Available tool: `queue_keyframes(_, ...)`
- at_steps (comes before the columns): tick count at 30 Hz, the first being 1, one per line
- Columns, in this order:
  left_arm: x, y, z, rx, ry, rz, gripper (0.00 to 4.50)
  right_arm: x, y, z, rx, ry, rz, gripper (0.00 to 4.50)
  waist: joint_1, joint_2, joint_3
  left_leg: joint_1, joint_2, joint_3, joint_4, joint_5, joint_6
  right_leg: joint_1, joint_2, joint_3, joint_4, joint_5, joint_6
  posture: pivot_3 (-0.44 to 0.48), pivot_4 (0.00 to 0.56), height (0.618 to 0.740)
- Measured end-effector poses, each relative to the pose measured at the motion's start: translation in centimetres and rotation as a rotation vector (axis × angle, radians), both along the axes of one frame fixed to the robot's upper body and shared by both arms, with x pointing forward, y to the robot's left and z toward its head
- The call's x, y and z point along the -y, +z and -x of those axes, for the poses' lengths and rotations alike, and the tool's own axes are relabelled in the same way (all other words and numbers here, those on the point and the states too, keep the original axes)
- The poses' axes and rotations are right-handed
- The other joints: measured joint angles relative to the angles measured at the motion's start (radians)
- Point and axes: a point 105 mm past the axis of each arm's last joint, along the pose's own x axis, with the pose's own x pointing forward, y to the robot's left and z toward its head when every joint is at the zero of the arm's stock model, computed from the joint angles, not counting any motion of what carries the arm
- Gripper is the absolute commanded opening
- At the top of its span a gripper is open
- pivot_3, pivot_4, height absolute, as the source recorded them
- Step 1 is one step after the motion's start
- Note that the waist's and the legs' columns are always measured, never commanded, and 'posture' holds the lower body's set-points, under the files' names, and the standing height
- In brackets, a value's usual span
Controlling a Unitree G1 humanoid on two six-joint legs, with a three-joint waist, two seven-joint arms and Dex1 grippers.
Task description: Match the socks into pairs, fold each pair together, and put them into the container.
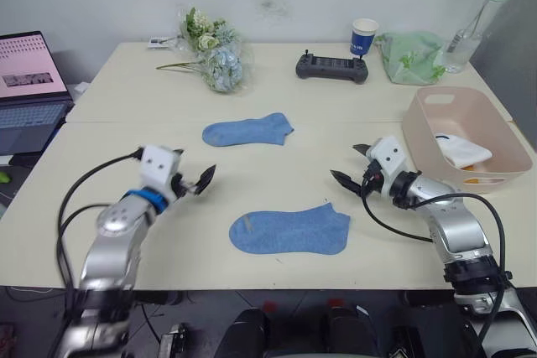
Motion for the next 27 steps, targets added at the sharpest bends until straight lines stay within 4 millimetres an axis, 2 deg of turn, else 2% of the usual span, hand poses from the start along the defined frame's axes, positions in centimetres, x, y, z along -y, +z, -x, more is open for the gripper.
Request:
queue_keyframes(6,2.7,-1.0,-5.0,-0.111,-0.051,-0.06,4.47,-0.1,0.1,-0.1,-0.005,-0.013,-0.005,4.5,-0.007,0.0,0.0,-0.005,0.0,0.0,0.001,0.0,0.0,-0.006,0.0,0.0,0.002,0.0,0.0,0.0,0.15,0.74)
queue_keyframes(11,3.2,-1.7,-6.7,-0.22,-0.026,-0.066,4.47,-0.5,0.7,0.3,0.008,-0.023,-0.015,4.5,-0.022,-0.001,0.0,-0.007,0.0,0.0,0.001,0.0,0.0,-0.008,0.0,0.0,0.003,0.0,0.0,0.0,0.15,0.74)
queue_keyframes(18,3.6,-2.1,-7.1,-0.274,-0.017,0.011,2.34,-0.4,0.6,0.9,0.008,-0.049,-0.016,4.5,-0.026,-0.001,0.0,-0.006,0.0,0.0,0.001,0.001,-0.001,-0.008,0.0,0.0,0.005,0.0,0.0,0.0,0.15,0.74)
queue_keyframes(25,3.4,-2.1,-7.1,-0.27,-0.012,-0.006,0.26,-0.4,0.9,1.1,0.019,-0.052,-0.017,4.5,-0.029,-0.001,0.0,-0.006,0.0,0.0,0.001,0.001,-0.001,-0.009,0.0,0.001,0.005,0.0,0.0,0.0,0.15,0.74)
queue_keyframes(26,3.4,-2.0,-7.1,-0.266,-0.015,-0.01,0.03,-0.4,0.9,1.1,0.017,-0.049,-0.016,4.5,-0.028,-0.001,0.0,-0.006,-0.001,0.0,0.001,0.001,-0.001,-0.009,0.0,0.001,0.005,0.0,0.0,0.0,0.15,0.74)
queue_keyframes(27,3.4,-2.0,-7.1,-0.265,-0.016,-0.011,0.03,-0.4,0.9,1.1,0.017,-0.048,-0.015,4.5,-0.028,-0.001,0.0,-0.006,-0.001,0.0,0.001,0.001,-0.001,-0.009,0.0,0.001,0.005,0.0,0.0,0.0,0.15,0.74)
